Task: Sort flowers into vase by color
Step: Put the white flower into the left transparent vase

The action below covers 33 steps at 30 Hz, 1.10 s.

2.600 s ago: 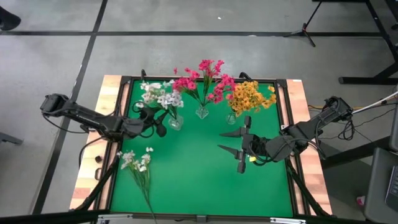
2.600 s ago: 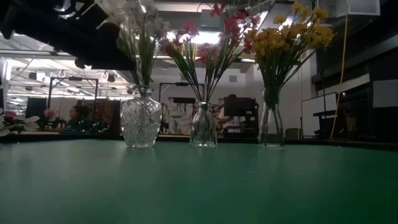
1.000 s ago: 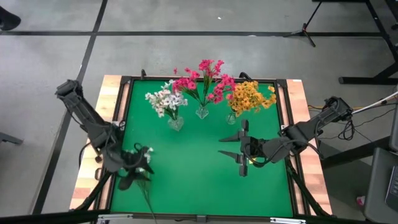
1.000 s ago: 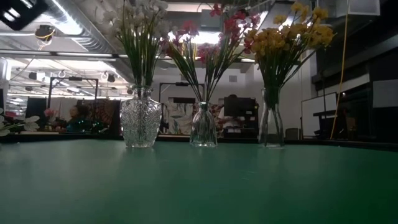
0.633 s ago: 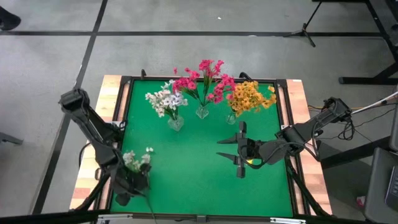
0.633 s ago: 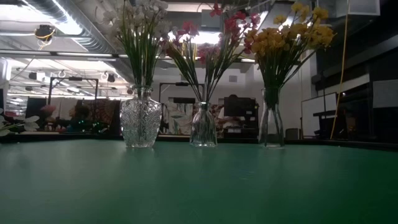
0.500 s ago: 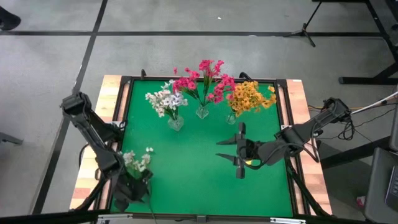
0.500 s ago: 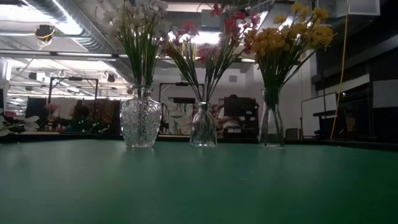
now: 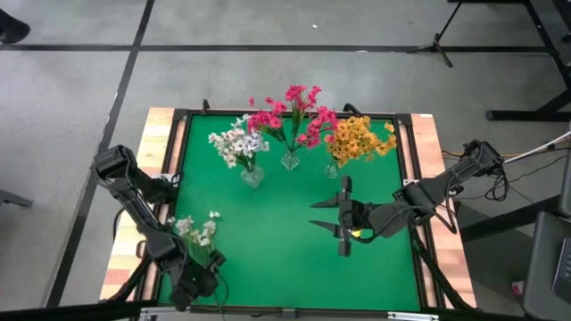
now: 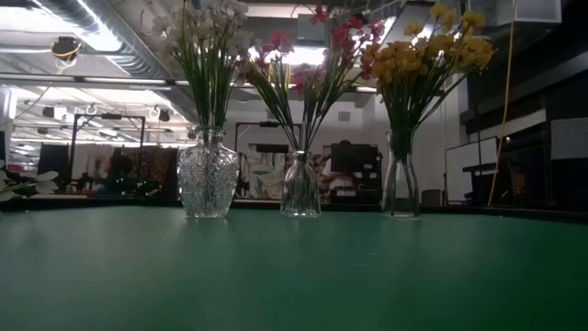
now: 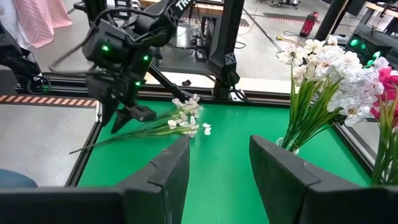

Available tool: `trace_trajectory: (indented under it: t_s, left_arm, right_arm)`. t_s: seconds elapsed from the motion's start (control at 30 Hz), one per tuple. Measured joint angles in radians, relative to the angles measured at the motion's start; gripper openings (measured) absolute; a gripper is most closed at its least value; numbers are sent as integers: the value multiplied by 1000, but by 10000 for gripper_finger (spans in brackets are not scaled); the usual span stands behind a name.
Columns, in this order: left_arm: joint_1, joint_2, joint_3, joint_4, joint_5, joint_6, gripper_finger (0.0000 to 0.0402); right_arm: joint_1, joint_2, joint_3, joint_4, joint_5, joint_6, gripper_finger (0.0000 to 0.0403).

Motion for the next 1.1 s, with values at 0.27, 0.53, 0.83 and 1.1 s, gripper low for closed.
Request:
trace_trajectory:
  t_s: [0.27,0.53,0.83,1.1]
  left_arm:
    - [5,12,0,-34,104,-6,149]
    - [-18,58,0,-38,56,73,149]
    - [-17,58,0,-36,47,133,149]
    - [-8,58,-27,8,28,170,149]
  right_arm:
    - [0,0,0,0,0,0,166]
    - [0,0,0,0,0,0,166]
    - [0,0,0,0,0,0,166]
    - [0,0,0,-1,0,0,166]
